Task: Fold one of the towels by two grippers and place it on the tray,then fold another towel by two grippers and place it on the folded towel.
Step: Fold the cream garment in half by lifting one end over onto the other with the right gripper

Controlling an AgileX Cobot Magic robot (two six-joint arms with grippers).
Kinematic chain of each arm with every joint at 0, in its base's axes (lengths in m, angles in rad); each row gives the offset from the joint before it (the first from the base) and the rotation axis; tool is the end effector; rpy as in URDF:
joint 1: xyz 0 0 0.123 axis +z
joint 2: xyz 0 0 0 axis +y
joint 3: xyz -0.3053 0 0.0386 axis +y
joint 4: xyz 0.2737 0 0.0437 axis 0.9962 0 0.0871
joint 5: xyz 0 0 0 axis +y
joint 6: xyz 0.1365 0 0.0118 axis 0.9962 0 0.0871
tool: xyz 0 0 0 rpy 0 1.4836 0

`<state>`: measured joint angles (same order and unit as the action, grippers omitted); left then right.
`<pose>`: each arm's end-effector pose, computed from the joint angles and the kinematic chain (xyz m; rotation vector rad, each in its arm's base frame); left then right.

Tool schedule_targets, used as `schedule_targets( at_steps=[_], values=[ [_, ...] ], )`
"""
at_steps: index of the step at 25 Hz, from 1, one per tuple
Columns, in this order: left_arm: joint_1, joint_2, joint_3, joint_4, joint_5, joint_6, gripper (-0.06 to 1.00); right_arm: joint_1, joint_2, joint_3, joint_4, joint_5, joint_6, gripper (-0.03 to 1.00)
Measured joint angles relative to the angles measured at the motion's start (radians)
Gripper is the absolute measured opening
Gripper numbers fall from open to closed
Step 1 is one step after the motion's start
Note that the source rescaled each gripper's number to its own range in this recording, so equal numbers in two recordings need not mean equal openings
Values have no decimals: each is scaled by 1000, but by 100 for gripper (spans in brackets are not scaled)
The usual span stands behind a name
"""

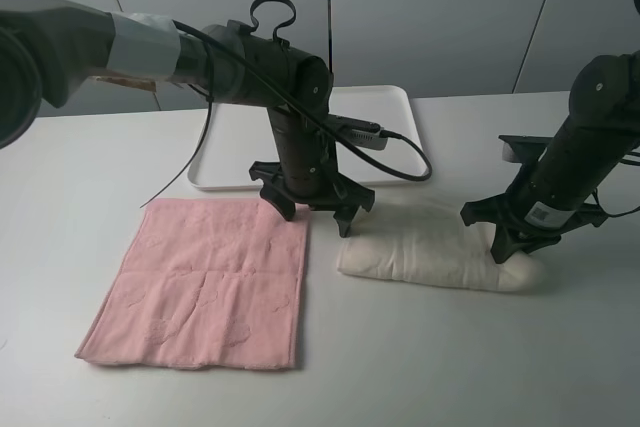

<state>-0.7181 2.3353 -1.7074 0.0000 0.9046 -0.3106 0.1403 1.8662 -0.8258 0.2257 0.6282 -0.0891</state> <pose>0.3791 -0.3312 0.0553 0.6133 2.9682 -0.0937 0.2966 0.0601 0.0540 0.0715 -3.1201 -0.2050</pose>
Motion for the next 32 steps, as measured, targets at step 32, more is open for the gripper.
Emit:
schedule_targets(
  at_steps=[32],
  values=[
    [0, 4, 0, -38, -22, 68, 99, 0, 0, 0, -6, 21, 0, 9]
  ],
)
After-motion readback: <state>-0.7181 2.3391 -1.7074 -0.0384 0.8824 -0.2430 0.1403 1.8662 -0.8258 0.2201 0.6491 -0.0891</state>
